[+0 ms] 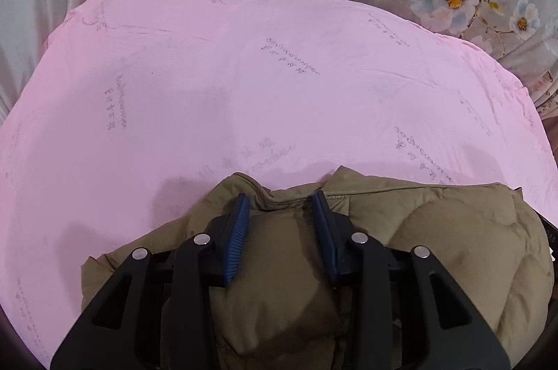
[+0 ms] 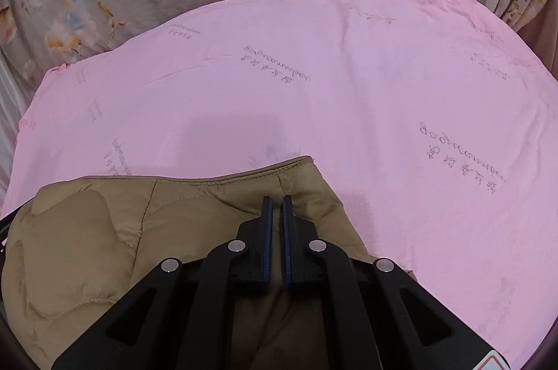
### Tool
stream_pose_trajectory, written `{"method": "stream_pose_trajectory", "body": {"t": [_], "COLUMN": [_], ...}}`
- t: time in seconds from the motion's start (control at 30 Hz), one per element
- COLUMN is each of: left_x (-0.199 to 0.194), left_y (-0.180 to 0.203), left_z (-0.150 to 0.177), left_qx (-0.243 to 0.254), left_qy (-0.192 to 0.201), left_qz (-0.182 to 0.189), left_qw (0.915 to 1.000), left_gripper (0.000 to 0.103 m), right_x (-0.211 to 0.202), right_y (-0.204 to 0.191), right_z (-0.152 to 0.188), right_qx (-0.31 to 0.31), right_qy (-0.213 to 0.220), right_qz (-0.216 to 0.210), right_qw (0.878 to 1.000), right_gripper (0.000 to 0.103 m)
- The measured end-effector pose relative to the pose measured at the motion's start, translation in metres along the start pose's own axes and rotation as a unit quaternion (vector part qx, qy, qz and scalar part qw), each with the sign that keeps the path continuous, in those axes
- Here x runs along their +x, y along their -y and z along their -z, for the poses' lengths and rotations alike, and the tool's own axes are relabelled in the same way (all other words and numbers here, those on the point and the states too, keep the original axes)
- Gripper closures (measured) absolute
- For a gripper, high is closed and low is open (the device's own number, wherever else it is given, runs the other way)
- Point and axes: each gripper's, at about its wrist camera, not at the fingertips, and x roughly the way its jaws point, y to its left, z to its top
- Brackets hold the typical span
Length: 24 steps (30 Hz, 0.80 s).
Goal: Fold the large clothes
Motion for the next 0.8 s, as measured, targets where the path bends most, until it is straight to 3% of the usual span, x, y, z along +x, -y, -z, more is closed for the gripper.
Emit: {"method": "stream_pose_trajectory", "body": {"t": [0.4, 0.8], "left_x": [0.012, 0.011], "left_y": [0.014, 0.017], "left_z": [0.009, 0.005], "left_qx": [0.026, 0.031], "left_qy": [0.024, 0.025], "left_qz": [-0.032, -0.041], "left_qw": [0.9988, 0.9984], "left_gripper": [0.066, 0.067], "right_x": [0.006, 0.001], "right_y": [-0.009, -0.010], "right_z": [0.003, 0.001], "right_qx": [-0.018, -0.024], "right_qy": [0.014, 0.023], "right_qz": [0.024, 0.038], "right_qw": [0.999, 0.999], "right_gripper": [0.101, 0.100]}}
